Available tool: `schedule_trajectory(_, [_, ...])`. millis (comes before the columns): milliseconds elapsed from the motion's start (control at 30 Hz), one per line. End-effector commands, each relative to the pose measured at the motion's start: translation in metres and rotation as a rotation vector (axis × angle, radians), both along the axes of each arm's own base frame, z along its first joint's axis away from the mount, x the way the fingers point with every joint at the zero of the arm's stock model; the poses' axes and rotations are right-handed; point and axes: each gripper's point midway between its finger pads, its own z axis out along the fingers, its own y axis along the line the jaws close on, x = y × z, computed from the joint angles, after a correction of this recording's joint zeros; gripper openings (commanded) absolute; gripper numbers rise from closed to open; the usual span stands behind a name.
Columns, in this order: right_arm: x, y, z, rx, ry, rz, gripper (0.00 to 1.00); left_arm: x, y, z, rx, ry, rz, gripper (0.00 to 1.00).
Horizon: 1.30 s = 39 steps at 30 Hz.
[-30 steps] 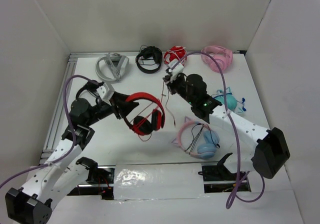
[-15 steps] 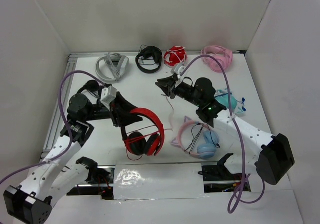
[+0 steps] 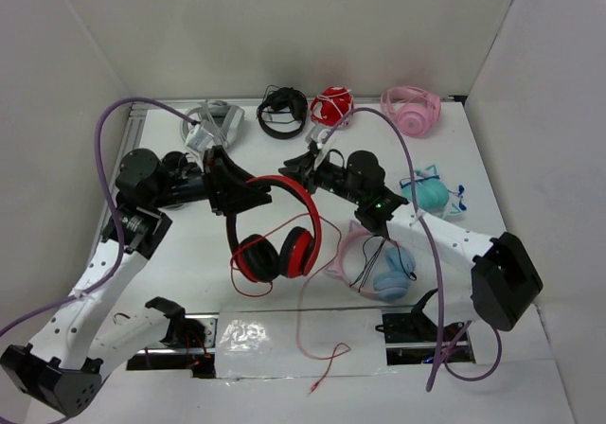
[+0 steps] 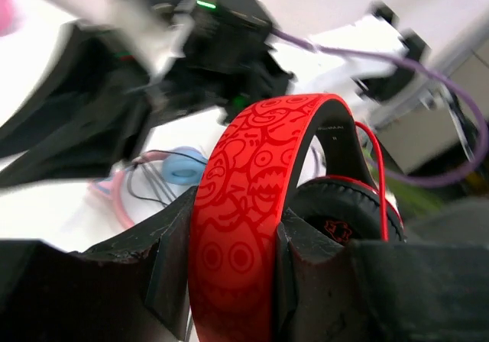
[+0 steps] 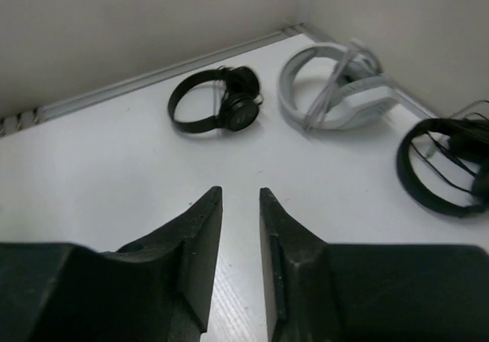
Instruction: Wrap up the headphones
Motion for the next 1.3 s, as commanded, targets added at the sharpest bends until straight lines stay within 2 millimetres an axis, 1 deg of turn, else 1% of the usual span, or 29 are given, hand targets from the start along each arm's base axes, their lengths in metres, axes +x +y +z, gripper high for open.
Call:
schedule_trajectory(0, [0.012, -0.039, 0.03, 0.151, -0.019, -0.207, 0.35, 0.015, 0.011, 0.014, -0.05, 0.063, 0.19, 0.0])
schedule_trajectory(33, [0.004, -0.052, 0.041, 0.194, -0.025, -0.232, 0.39, 0.021, 0.015, 0.014, -0.059, 0.067, 0.243, 0.0])
schedule_trajectory(67, [0.002, -0.06, 0.04, 0.205, -0.02, -0.253, 0.46, 0.034, 0.022, 0.011, -0.074, 0.069, 0.334, 0.0])
schedule_trajectory(100, [-0.002, -0.068, 0.022, 0.19, 0.013, -0.283, 0.51, 0.032, 0.029, 0.016, -0.1, 0.059, 0.375, 0.0])
schedule_trajectory(133, [-0.01, -0.078, 0.029, 0.232, 0.03, -0.296, 0.55, 0.035, 0.032, 0.015, -0.111, 0.054, 0.405, 0.0])
schedule_trajectory(200, [-0.012, -0.089, 0.006, 0.21, 0.099, -0.346, 0.65, 0.034, 0.04, 0.023, -0.144, 0.05, 0.457, 0.0])
schedule_trajectory(233, [-0.013, -0.097, 0.005, 0.224, 0.117, -0.382, 0.82, 0.034, 0.041, 0.027, -0.153, 0.045, 0.464, 0.0])
schedule_trajectory(267, [-0.012, -0.103, -0.003, 0.223, 0.164, -0.422, 0.88, 0.033, 0.043, 0.028, -0.157, 0.054, 0.471, 0.0])
schedule_trajectory(300, [-0.004, -0.123, -0.006, 0.24, 0.168, -0.536, 0.89, 0.033, 0.044, 0.03, -0.165, 0.062, 0.481, 0.0])
schedule_trajectory(333, [-0.002, -0.134, -0.008, 0.254, 0.178, -0.6, 1.0, 0.033, 0.045, 0.034, -0.169, 0.06, 0.485, 0.0])
schedule_trajectory(367, [0.002, -0.147, -0.012, 0.28, 0.196, -0.669, 1.0, 0.037, 0.047, 0.032, -0.169, 0.088, 0.51, 0.0])
schedule_trajectory(433, [0.002, -0.178, 0.002, 0.376, 0.187, -0.787, 1.0, 0.04, 0.048, 0.031, -0.168, 0.099, 0.524, 0.0])
schedule_trajectory(500, [-0.001, -0.199, 0.014, 0.492, 0.24, -0.837, 1.0, 0.045, 0.049, 0.03, -0.172, 0.108, 0.545, 0.0])
schedule_trajectory(533, [-0.002, -0.205, 0.005, 0.476, 0.294, -0.861, 1.0, 0.046, 0.05, 0.03, -0.173, 0.111, 0.553, 0.0])
schedule_trajectory(567, [0.0, -0.213, 0.021, 0.503, 0.291, -0.862, 1.0, 0.047, 0.051, 0.032, -0.185, 0.109, 0.559, 0.0])
schedule_trajectory(600, [-0.001, -0.211, 0.022, 0.487, 0.314, -0.842, 1.0, 0.048, 0.052, 0.033, -0.19, 0.11, 0.566, 0.0])
schedule_trajectory(633, [-0.006, -0.207, 0.01, 0.424, 0.379, -0.825, 1.0, 0.048, 0.053, 0.035, -0.194, 0.109, 0.571, 0.0])
schedule_trajectory(667, [-0.008, -0.205, 0.02, 0.427, 0.388, -0.809, 1.0, 0.05, 0.053, 0.037, -0.198, 0.113, 0.578, 0.0])
schedule_trajectory(733, [-0.013, -0.2, 0.004, 0.377, 0.454, -0.794, 1.0, 0.053, 0.057, 0.039, -0.213, 0.123, 0.606, 0.0])
schedule_trajectory(767, [-0.02, -0.188, -0.013, 0.338, 0.494, -0.737, 1.0, 0.054, 0.058, 0.04, -0.225, 0.137, 0.615, 0.0])
schedule_trajectory(833, [-0.03, -0.172, -0.03, 0.305, 0.517, -0.664, 1.0, 0.061, 0.062, 0.044, -0.246, 0.141, 0.652, 0.0])
schedule_trajectory(867, [-0.038, -0.165, -0.052, 0.256, 0.541, -0.628, 1.0, 0.064, 0.063, 0.046, -0.254, 0.145, 0.669, 0.0])
schedule_trajectory(900, [-0.049, -0.152, -0.061, 0.211, 0.544, -0.576, 1.0, 0.067, 0.066, 0.052, -0.266, 0.137, 0.686, 0.0])
schedule_trajectory(933, [-0.057, -0.149, -0.08, 0.155, 0.569, -0.57, 1.0, 0.076, 0.07, 0.051, -0.261, 0.143, 0.73, 0.0])
schedule_trajectory(967, [-0.064, -0.144, -0.089, 0.12, 0.584, -0.556, 0.99, 0.081, 0.072, 0.052, -0.26, 0.146, 0.751, 0.0])
schedule_trajectory(1000, [-0.08, -0.135, -0.103, 0.057, 0.613, -0.514, 1.0, 0.082, 0.074, 0.059, -0.267, 0.136, 0.766, 0.0])
schedule_trajectory(1100, [-0.107, -0.119, -0.132, -0.029, 0.682, -0.445, 1.0, 0.089, 0.078, 0.064, -0.262, 0.111, 0.797, 0.0])
schedule_trajectory(1200, [-0.154, -0.086, -0.161, -0.113, 0.733, -0.271, 1.0, 0.09, 0.08, 0.066, -0.267, 0.097, 0.81, 0.0])
schedule_trajectory(1267, [-0.167, -0.079, -0.176, -0.178, 0.743, -0.259, 1.0, 0.09, 0.081, 0.066, -0.272, 0.094, 0.817, 0.0])
